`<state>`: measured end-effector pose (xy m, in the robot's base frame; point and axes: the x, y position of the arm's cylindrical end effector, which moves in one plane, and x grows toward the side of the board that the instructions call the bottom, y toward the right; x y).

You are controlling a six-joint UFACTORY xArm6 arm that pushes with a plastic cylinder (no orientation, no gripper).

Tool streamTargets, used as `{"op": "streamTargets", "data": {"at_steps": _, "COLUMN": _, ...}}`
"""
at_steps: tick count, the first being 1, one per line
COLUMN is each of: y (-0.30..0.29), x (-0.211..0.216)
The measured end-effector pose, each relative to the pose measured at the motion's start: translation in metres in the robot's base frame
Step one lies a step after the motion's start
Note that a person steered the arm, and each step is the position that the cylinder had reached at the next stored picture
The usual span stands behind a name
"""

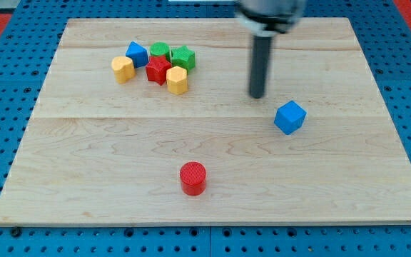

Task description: Move the blue cube to the group of blocks

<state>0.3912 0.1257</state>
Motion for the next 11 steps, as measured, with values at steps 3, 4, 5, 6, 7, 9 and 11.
{"op": "streamTargets", "data": {"at_steps": 3, "y": 0.099, "x": 0.041}}
{"op": "streamTargets", "data": {"at_steps": 4, "y": 0.06, "x": 0.042}}
{"op": "streamTargets", "data": {"at_steps": 5, "y": 0.043, "x": 0.069}}
{"op": "streamTargets", "data": {"at_steps": 6, "y": 0.026, "x": 0.079}}
{"op": "streamTargets", "data": {"at_steps": 7, "y": -0.018, "x": 0.066}}
{"op": "streamTargets", "data": {"at_steps": 9, "y": 0.006, "x": 0.036}}
{"op": "streamTargets", "data": {"at_steps": 11, "y": -0.04, "x": 0.016}}
